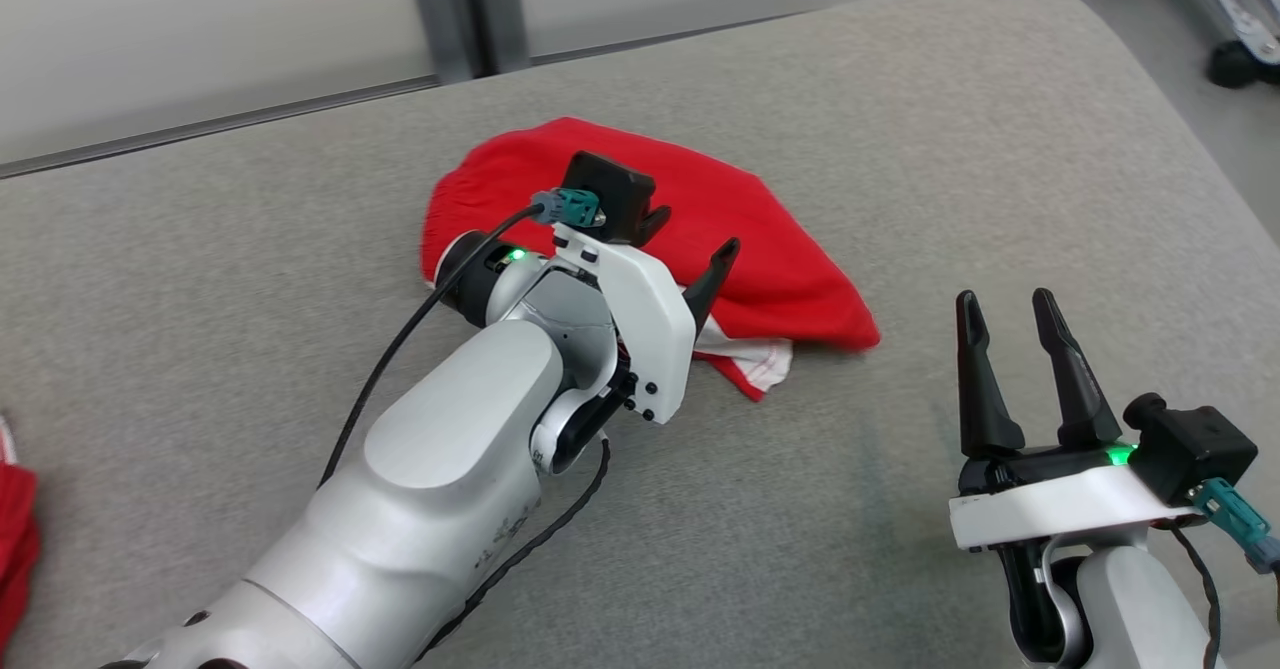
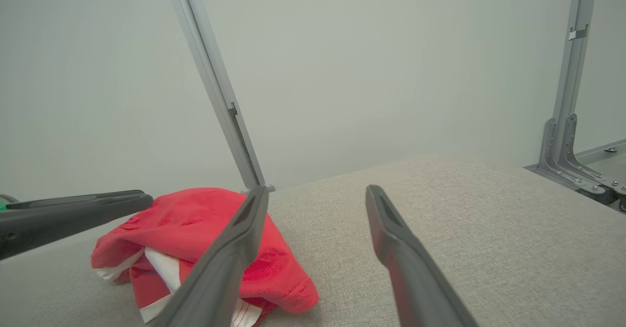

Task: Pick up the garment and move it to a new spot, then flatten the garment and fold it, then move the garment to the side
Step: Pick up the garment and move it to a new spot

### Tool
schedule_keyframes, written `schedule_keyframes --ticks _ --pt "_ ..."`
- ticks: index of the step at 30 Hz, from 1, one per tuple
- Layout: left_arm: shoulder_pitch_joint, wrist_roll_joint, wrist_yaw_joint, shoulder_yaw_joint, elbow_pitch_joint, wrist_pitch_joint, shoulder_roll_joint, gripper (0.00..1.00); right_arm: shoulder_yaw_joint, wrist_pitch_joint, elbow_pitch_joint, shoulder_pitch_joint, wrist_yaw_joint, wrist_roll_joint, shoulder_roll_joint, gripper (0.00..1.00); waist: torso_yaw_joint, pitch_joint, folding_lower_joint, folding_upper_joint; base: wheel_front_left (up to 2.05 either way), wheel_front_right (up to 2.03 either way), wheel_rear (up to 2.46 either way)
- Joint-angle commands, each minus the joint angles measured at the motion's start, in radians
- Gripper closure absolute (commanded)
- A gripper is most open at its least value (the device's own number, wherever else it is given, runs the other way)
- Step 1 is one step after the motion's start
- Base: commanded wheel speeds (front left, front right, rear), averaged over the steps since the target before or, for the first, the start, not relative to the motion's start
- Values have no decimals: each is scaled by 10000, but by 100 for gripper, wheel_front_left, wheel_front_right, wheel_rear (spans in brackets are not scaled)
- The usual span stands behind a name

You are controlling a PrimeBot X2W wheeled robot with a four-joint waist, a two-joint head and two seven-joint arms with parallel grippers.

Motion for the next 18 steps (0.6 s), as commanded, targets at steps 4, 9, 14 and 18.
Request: schedule_keyframes --ticks 4,9,14,18 --pt "204 -31 -17 162 117 -474 238 0 -177 -60 -120 112 1 -107 -32 0 864 -318 0 0 0 0 0" --pt "517 -122 175 625 -125 -1439 700 0 -256 -60 -253 311 3 -414 -32 0 1641 -594 0 0 0 0 0" --pt "1360 93 -289 859 -999 -3001 1577 0 -236 -60 -392 513 1 -692 -30 0 2380 -878 0 0 0 0 0" --pt "2419 220 -40 1191 -1569 -4008 2044 0 -94 -60 -334 716 1 -1123 -35 0 2997 -1108 0 0 0 0 0"
